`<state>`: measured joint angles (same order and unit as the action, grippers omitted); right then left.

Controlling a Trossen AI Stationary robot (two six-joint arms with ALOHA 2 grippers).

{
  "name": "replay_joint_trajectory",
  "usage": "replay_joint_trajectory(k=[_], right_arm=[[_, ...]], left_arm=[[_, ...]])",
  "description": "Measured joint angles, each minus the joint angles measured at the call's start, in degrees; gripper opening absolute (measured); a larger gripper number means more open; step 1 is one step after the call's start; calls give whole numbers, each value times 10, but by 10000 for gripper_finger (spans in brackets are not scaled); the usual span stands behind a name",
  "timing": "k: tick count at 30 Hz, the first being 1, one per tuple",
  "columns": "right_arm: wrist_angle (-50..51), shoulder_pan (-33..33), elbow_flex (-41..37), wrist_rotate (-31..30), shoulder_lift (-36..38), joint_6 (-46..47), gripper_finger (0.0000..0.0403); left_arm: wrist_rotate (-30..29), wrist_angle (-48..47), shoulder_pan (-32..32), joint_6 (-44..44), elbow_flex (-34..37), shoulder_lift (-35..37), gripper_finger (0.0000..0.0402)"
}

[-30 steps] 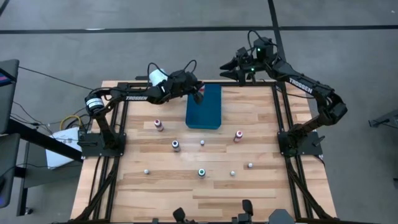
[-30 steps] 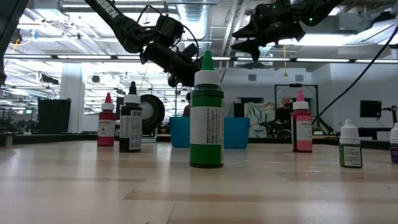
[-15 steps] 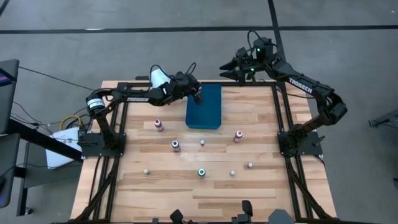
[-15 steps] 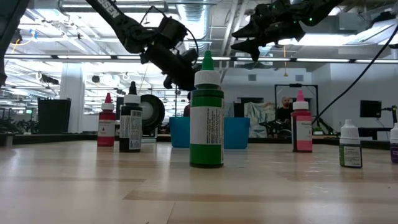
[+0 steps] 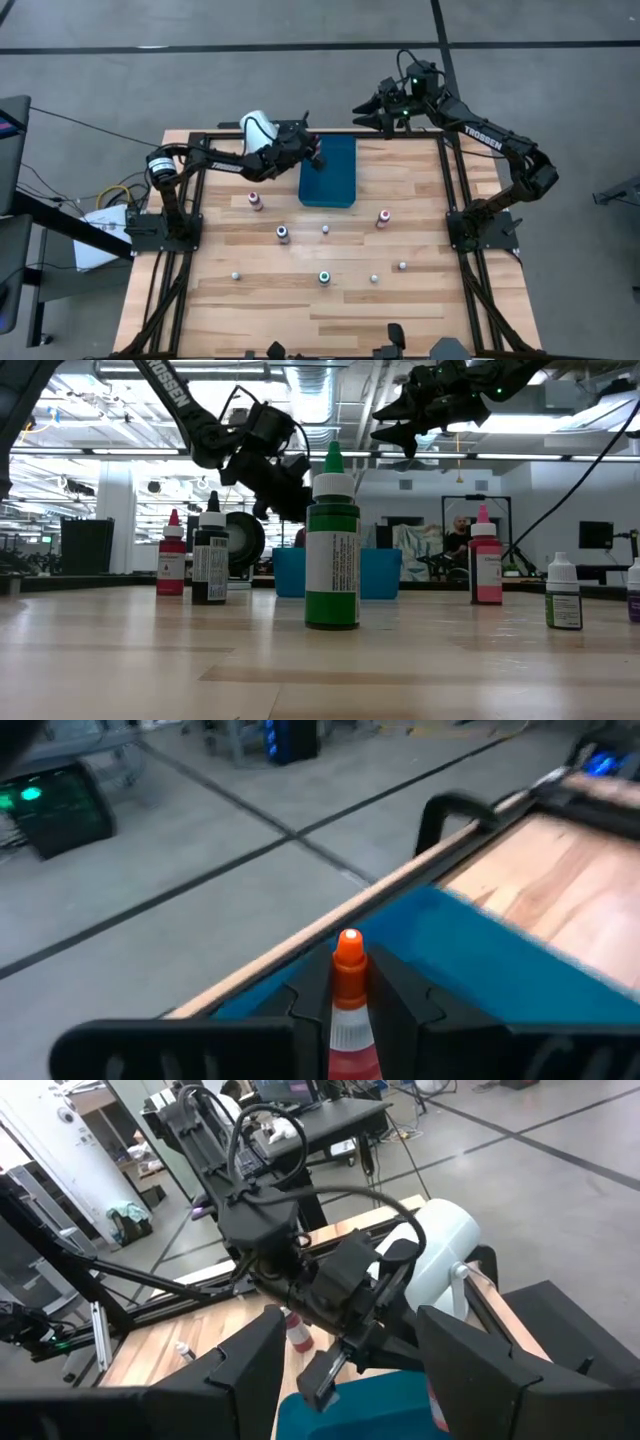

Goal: Pick & Place food coloring
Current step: Put the big orange food coloring bottle into the blue bin

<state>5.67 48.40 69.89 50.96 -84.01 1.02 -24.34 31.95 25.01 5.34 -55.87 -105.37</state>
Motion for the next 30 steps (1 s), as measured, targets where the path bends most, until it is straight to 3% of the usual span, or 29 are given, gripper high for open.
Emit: replay_joint_trajectory(k=[12,30], right_arm=[[0,-1,0,0,0,0,214],[8,-23,0,0,0,0,214]], left_arm=[[-37,6,-1,-8,10,-8,39],[-34,93,1,-27,10,-50,42]])
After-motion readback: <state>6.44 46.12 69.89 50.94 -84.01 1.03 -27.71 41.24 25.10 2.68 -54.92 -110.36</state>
